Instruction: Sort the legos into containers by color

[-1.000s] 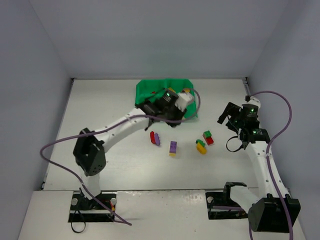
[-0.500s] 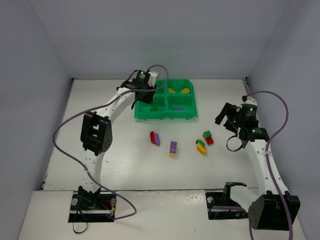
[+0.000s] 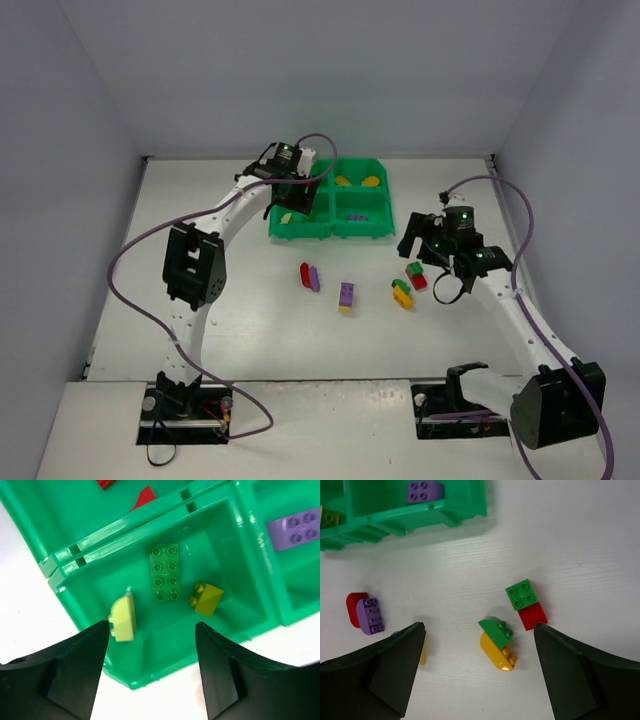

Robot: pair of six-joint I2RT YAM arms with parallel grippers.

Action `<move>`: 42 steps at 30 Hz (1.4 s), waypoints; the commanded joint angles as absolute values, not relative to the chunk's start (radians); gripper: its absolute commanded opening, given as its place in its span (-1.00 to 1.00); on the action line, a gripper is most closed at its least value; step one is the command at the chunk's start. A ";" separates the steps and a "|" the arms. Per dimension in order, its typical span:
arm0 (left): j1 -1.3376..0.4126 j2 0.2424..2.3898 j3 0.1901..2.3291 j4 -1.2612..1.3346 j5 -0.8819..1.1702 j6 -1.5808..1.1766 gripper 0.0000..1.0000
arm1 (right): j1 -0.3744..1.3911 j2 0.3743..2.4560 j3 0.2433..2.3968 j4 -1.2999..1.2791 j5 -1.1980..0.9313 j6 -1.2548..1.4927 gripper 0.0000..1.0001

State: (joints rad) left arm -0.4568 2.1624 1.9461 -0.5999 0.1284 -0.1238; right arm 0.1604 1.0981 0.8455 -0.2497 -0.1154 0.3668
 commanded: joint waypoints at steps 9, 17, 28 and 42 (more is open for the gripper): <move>-0.451 1.672 1.611 -0.540 0.242 -0.429 0.30 | 0.327 1.192 0.925 -0.175 -0.054 0.388 0.62; -0.451 1.514 1.312 -0.468 0.259 -0.563 0.34 | 0.462 1.264 0.939 -0.152 -0.003 0.423 0.57; -0.501 1.698 1.315 -0.387 0.290 -0.805 -0.04 | 0.512 1.284 0.928 -0.135 0.060 0.460 0.59; -0.584 1.856 1.407 -0.511 0.111 -0.858 -0.03 | 0.514 1.243 0.884 -0.129 0.075 0.474 0.64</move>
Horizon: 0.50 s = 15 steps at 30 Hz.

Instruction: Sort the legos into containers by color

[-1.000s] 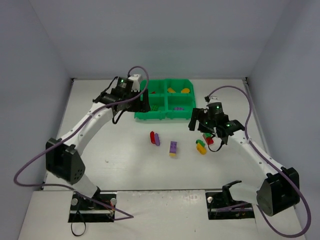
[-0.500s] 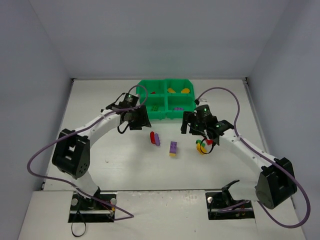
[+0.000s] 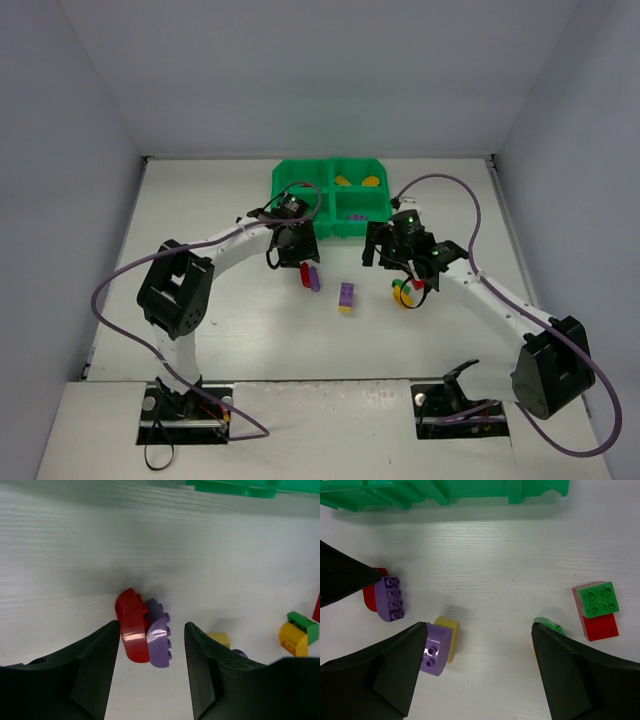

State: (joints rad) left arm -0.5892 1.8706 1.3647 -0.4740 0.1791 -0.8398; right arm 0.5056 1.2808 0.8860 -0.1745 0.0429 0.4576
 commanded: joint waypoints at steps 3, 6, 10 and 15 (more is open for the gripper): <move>-0.584 1.850 1.391 -0.515 0.069 -0.862 -0.03 | 0.514 1.239 0.876 -0.124 0.072 0.479 0.64; -0.586 1.839 1.387 -0.525 0.046 -0.861 -0.03 | 0.514 1.244 0.874 -0.118 0.071 0.477 0.64; -0.584 1.848 1.402 -0.537 0.035 -0.848 -0.03 | 0.514 1.250 0.870 -0.110 0.063 0.479 0.64; -0.595 1.876 1.394 -0.532 0.041 -0.850 -0.03 | 0.514 1.252 0.865 -0.101 0.057 0.479 0.64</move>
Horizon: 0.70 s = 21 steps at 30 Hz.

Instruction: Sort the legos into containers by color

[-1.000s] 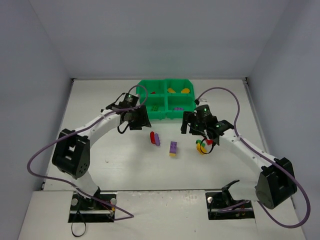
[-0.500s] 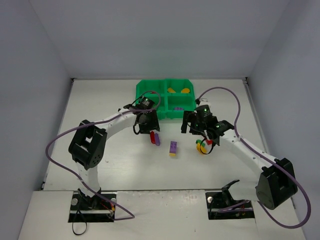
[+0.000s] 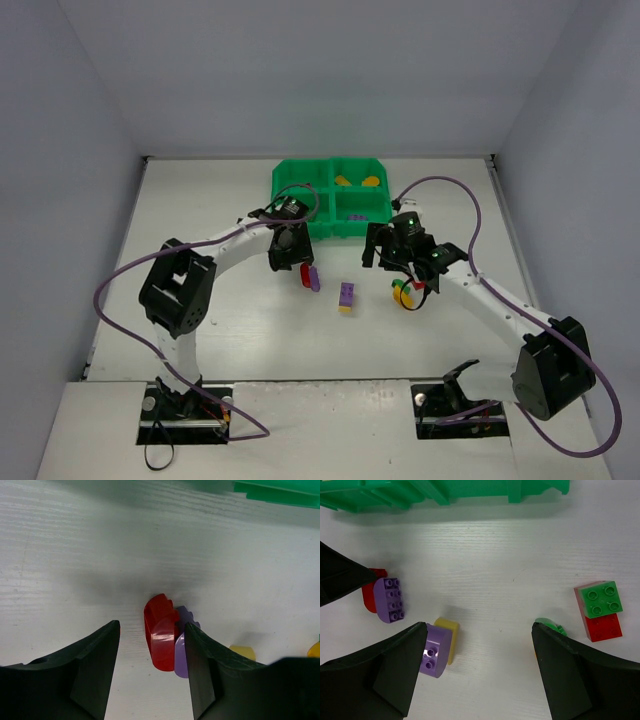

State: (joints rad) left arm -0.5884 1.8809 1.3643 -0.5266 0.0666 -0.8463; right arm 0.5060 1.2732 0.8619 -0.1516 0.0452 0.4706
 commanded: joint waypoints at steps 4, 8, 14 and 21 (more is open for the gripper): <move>-0.595 1.902 1.384 -0.523 0.046 -0.859 -0.04 | 0.514 1.249 0.859 -0.098 0.057 0.479 0.64; -0.595 1.919 1.385 -0.502 0.048 -0.864 -0.22 | 0.514 1.244 0.853 -0.098 0.057 0.480 0.64; -0.604 1.914 1.393 -0.508 0.061 -0.868 -0.82 | 0.514 1.218 0.842 -0.098 0.060 0.482 0.64; -0.604 1.788 1.309 -0.422 0.078 -0.842 -1.00 | 0.529 1.180 0.857 -0.043 -0.065 0.396 0.62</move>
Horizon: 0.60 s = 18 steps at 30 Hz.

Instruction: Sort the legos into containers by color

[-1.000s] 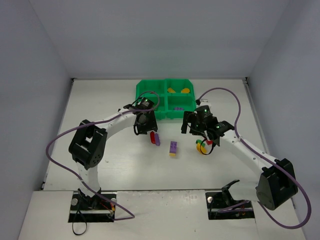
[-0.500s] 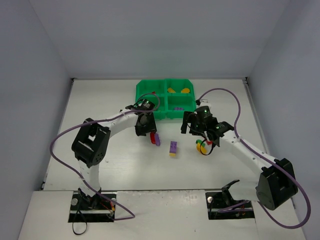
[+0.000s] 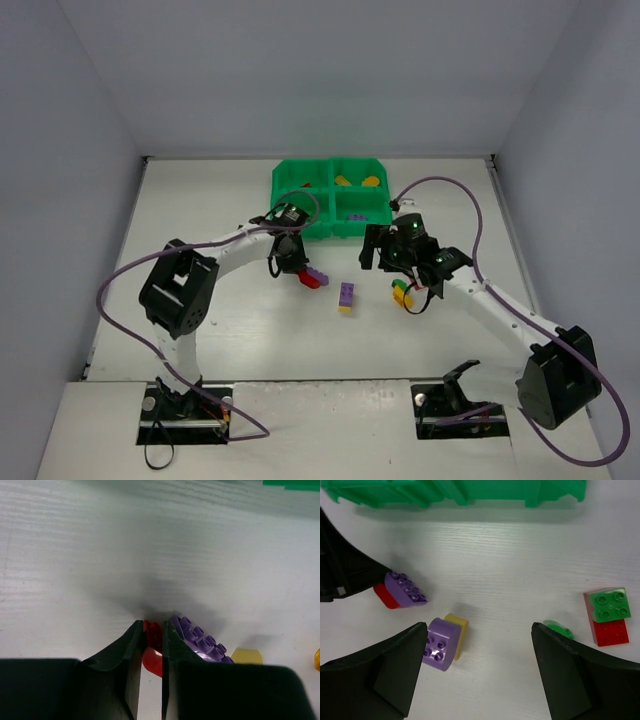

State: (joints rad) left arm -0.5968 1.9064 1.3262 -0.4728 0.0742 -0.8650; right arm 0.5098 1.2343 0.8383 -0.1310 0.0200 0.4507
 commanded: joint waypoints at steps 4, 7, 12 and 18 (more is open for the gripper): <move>-0.604 1.674 1.250 -0.351 0.048 -0.750 -1.00 | 0.532 1.180 0.894 -0.020 -0.196 0.304 0.64; -0.604 1.606 1.224 -0.339 0.023 -0.686 -1.00 | 0.532 1.198 0.916 -0.017 -0.263 0.287 0.64; -0.601 1.529 1.161 -0.269 0.035 -0.609 -1.00 | 0.543 1.252 0.928 0.033 -0.397 0.265 0.66; -0.603 1.444 1.094 -0.178 0.044 -0.532 -1.00 | 0.545 1.319 0.977 0.072 -0.587 0.281 0.70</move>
State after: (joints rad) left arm -0.5964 1.5089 1.0935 -0.2764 0.0479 -0.6071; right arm 0.5377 1.2930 0.9012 -0.0177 -0.4362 0.2871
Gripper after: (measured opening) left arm 0.101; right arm 0.850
